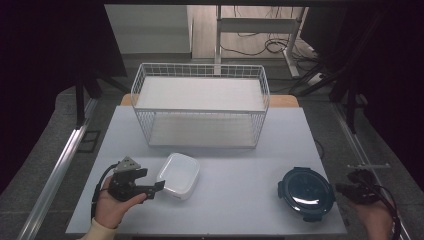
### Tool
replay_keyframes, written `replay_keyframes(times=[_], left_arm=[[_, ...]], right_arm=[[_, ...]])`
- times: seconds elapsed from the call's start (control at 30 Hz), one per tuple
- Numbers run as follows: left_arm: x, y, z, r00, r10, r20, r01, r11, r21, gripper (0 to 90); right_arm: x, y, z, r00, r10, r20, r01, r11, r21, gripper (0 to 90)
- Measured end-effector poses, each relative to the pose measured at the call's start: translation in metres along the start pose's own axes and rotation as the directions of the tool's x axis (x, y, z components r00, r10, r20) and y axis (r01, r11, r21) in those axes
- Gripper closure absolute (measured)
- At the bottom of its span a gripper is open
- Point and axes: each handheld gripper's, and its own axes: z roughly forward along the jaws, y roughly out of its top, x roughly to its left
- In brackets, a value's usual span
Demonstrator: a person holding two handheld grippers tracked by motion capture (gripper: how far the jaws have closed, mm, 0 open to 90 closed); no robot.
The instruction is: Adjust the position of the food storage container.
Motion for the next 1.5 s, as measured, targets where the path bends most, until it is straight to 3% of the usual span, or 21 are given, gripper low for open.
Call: replay_keyframes(times=[0.1,0.17,0.47,0.57,0.8,1.13,1.5], left_arm=[[0.000,0.000,-0.001,1.0000,0.001,0.000,-0.001,1.0000,-0.004,20.6],[0.000,0.000,-0.003,1.0000,0.000,0.002,0.000,1.0000,-0.010,20.5],[0.003,0.002,-0.005,1.0000,0.000,-0.009,0.000,0.9999,-0.014,20.5],[0.003,0.002,-0.005,0.9999,0.000,-0.011,0.000,0.9999,-0.015,20.5],[0.001,0.002,-0.005,1.0000,0.007,-0.006,-0.007,0.9999,-0.015,20.5],[0.002,0.002,-0.006,0.9999,0.002,-0.013,-0.003,0.9998,-0.019,20.4],[0.002,0.002,-0.006,0.9999,0.004,-0.014,-0.004,0.9998,-0.019,20.4]], right_arm=[[0.005,-0.001,0.006,0.9993,-0.018,-0.034,0.019,0.999,0.034,89.6],[0.007,-0.002,0.008,0.9994,-0.027,-0.022,0.028,0.998,0.053,89.6],[0.010,-0.004,0.007,0.9987,-0.036,-0.036,0.038,0.997,0.064,89.8],[0.015,-0.003,0.007,0.9968,-0.045,-0.065,0.049,0.997,0.056,89.8],[0.035,0.002,0.007,0.9903,-0.095,-0.101,0.101,0.993,0.057,89.8],[0.062,0.007,0.012,0.9809,-0.156,-0.116,0.166,0.983,0.079,89.8],[0.089,0.014,0.010,0.9632,-0.227,-0.145,0.238,0.969,0.067,89.8]])
